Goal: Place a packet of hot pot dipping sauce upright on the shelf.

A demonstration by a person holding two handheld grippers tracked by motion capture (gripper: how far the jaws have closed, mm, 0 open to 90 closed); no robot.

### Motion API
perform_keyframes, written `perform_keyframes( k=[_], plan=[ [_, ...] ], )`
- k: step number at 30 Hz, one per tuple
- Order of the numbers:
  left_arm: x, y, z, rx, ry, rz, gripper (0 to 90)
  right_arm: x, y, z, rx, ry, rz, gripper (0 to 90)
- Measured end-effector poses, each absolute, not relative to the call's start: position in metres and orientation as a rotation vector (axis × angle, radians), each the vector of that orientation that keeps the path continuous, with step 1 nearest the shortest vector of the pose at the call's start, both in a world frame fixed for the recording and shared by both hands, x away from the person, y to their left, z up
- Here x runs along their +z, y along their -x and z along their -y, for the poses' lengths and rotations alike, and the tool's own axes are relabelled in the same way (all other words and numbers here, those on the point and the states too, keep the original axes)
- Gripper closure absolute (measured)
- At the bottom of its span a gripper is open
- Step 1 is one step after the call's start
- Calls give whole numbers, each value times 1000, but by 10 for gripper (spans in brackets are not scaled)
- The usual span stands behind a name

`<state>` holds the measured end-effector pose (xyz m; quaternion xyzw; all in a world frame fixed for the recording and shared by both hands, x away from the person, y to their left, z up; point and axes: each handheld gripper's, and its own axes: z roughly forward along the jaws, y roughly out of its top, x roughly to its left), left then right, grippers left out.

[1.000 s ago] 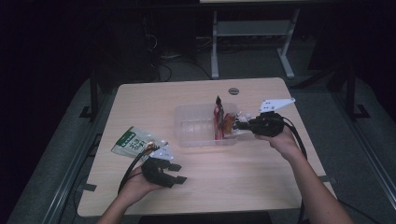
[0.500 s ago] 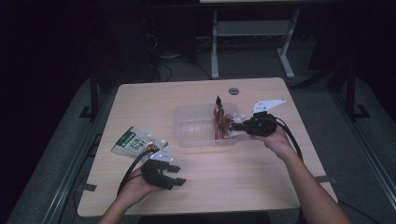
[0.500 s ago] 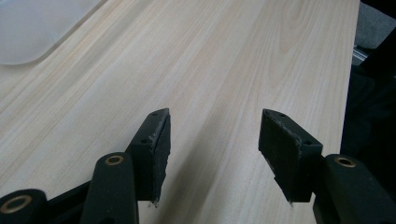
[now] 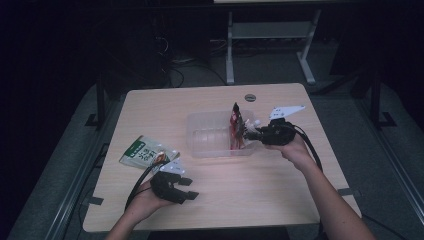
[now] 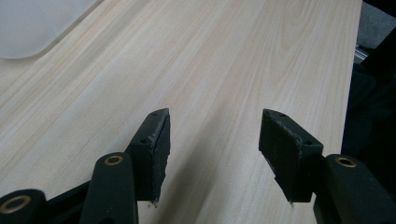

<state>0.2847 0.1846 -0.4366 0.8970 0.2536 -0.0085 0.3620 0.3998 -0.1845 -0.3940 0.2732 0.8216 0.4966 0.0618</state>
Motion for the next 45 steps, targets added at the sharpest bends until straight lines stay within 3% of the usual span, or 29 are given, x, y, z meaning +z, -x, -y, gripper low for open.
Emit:
perform_keyframes(
  k=[9,13,27,45],
  plan=[
    [-434,-289,-184,-12,-2297,-647,428,-393,-395,188,1480,-880,-2489,504],
    [-432,-292,-184,-12,-2300,-638,428,-392,-390,188,1470,-880,-2497,457],
    [-432,-298,-184,-4,-2314,-616,410,-397,-361,199,1418,-892,-2523,382],
    [-437,-300,-188,-4,-2328,-642,382,-424,-324,170,1260,-852,-2694,299]
  ],
)
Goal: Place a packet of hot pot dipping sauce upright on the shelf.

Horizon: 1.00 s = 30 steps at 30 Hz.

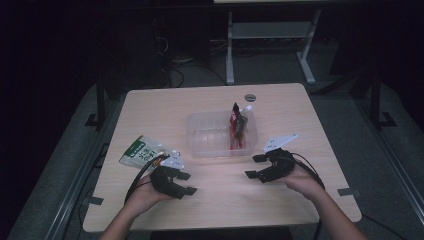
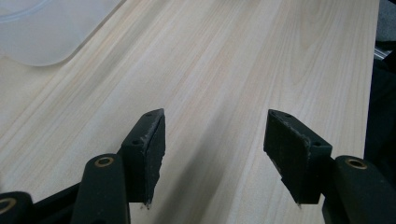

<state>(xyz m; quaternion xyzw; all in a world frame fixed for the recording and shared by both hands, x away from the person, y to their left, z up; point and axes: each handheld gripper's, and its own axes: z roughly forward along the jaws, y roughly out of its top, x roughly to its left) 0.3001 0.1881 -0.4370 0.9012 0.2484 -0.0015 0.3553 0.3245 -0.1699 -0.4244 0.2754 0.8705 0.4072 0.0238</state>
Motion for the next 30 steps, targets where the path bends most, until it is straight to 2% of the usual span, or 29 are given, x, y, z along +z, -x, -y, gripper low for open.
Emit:
perform_keyframes(
  k=[11,19,22,30],
  plan=[
    [-436,-304,-196,16,-2319,-675,381,-440,-294,179,1230,-883,-2685,264],
    [-427,-310,-212,88,-2277,-771,412,-448,-296,176,1209,-842,-2733,259],
    [-422,-314,-222,162,-2274,-810,478,-448,-297,176,1210,-840,-2733,258],
    [-406,-330,-258,352,-2216,-939,793,-452,-298,172,1193,-822,-2758,259]
  ],
)
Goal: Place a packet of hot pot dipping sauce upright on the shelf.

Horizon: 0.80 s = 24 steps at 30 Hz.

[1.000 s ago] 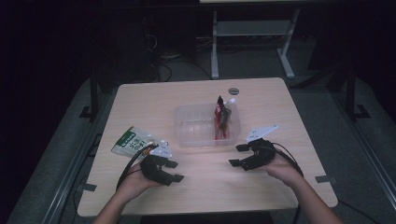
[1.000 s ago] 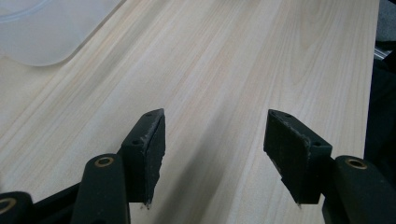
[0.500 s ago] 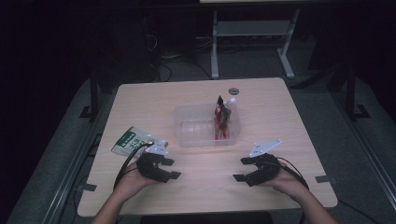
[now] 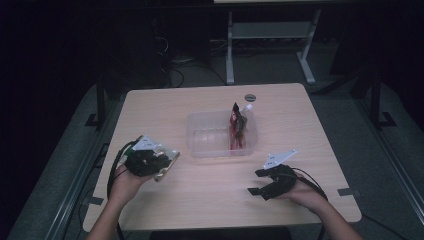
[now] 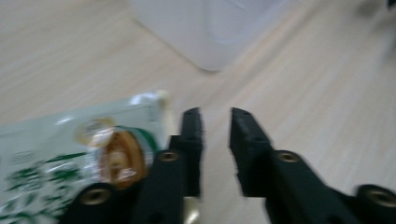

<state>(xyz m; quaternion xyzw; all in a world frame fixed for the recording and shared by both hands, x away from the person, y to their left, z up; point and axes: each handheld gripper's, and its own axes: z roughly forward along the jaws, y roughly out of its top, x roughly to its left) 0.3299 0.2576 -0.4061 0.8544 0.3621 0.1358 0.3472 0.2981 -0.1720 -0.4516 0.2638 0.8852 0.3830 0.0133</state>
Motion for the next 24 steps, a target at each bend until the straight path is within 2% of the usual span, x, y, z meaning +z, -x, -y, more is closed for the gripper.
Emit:
perform_keyframes(
  k=[4,10,15,24],
  plan=[
    [-404,-342,-271,426,-2204,-1004,885,-453,-299,170,1180,-798,-2771,259],
    [-408,-357,-290,453,-2176,-1102,896,-455,-301,170,1168,-810,-2781,259],
    [-420,-363,-294,407,-2190,-1140,896,-455,-301,169,1169,-812,-2778,259],
    [-443,-366,-285,307,-2319,-1137,896,-456,-302,170,1150,-795,-2782,259]
  ],
)
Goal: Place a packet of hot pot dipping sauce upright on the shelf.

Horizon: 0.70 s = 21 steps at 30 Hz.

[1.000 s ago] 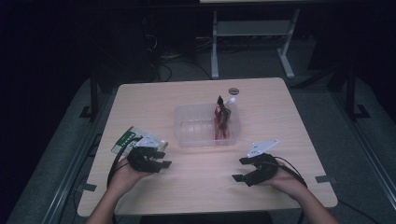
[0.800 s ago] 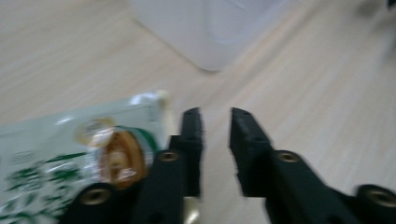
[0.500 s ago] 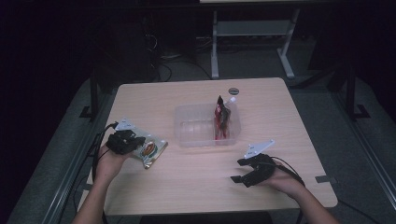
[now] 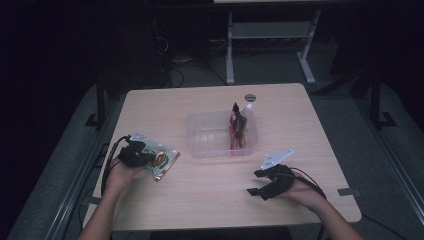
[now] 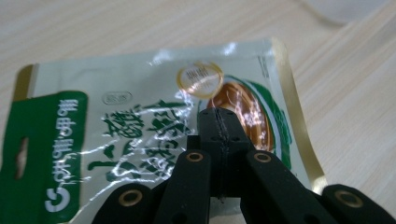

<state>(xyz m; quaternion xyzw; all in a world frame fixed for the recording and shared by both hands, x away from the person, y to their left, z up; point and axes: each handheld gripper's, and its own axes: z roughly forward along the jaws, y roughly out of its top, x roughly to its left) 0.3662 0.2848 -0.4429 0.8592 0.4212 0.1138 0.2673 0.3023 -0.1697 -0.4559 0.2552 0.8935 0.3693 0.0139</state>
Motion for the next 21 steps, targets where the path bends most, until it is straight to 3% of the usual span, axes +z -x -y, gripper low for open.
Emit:
perform_keyframes(
  k=[21],
  plan=[
    [-448,-336,-242,130,-2395,-921,899,-455,-302,169,1161,-785,-2793,259]
  ],
)
